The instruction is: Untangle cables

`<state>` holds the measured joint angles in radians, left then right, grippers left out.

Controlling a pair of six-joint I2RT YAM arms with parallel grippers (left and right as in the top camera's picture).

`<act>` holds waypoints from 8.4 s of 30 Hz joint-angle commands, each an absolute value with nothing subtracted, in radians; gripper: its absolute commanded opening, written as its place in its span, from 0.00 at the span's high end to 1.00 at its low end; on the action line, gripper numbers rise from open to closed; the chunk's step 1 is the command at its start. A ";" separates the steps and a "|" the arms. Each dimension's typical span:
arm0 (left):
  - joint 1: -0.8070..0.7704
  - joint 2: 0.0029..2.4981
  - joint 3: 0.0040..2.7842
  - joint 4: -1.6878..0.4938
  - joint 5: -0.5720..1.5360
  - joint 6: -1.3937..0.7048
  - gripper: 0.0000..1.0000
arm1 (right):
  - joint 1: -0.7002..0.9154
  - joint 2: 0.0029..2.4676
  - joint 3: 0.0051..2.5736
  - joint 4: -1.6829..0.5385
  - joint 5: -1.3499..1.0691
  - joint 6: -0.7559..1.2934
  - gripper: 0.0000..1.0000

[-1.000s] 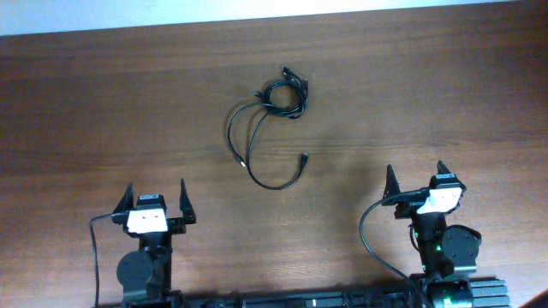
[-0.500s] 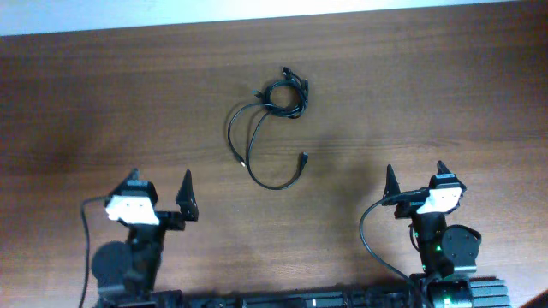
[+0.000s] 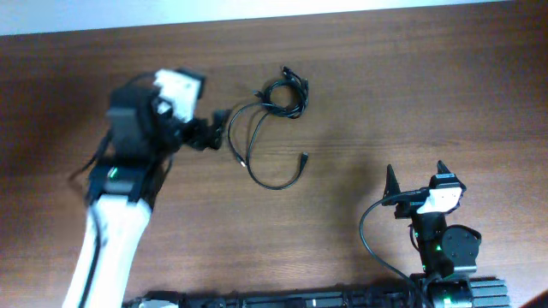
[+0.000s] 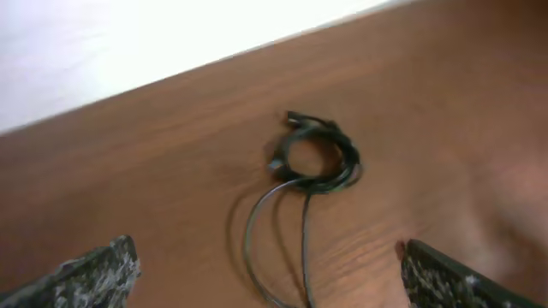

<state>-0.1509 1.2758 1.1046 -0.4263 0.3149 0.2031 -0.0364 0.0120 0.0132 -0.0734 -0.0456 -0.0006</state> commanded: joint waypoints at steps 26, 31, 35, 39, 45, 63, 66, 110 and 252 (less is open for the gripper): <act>-0.359 2.157 1.198 0.228 0.137 0.230 1.00 | -0.041 0.007 0.006 -0.074 -0.048 -0.003 0.01; -0.367 1.905 1.198 -0.113 0.133 -0.142 1.00 | -0.041 0.007 0.006 -0.074 -0.047 -0.003 0.01; -0.401 1.664 1.198 -0.381 0.078 -0.313 0.01 | -0.041 0.007 0.006 -0.074 -0.047 -0.003 0.01; -0.402 1.626 1.198 -0.402 0.077 -0.145 0.01 | -0.041 0.007 0.006 -0.074 -0.047 -0.003 0.01; -0.338 1.843 1.197 -0.318 0.030 -0.043 0.21 | -0.041 0.007 0.006 -0.074 -0.047 -0.003 0.01; -0.291 1.696 1.234 -0.414 0.065 -0.260 1.00 | -0.040 0.015 0.006 -0.047 -0.419 0.903 0.01; -0.278 1.596 1.234 -0.485 0.066 -0.427 1.00 | -0.040 0.015 0.006 -0.027 -0.456 0.921 0.01; -0.302 1.448 1.246 -0.788 0.654 0.171 0.30 | 0.242 1.610 0.516 0.976 -0.988 0.734 0.96; -0.290 1.465 1.245 -1.171 0.933 0.802 1.00 | 0.139 1.272 0.569 0.487 0.165 0.233 0.46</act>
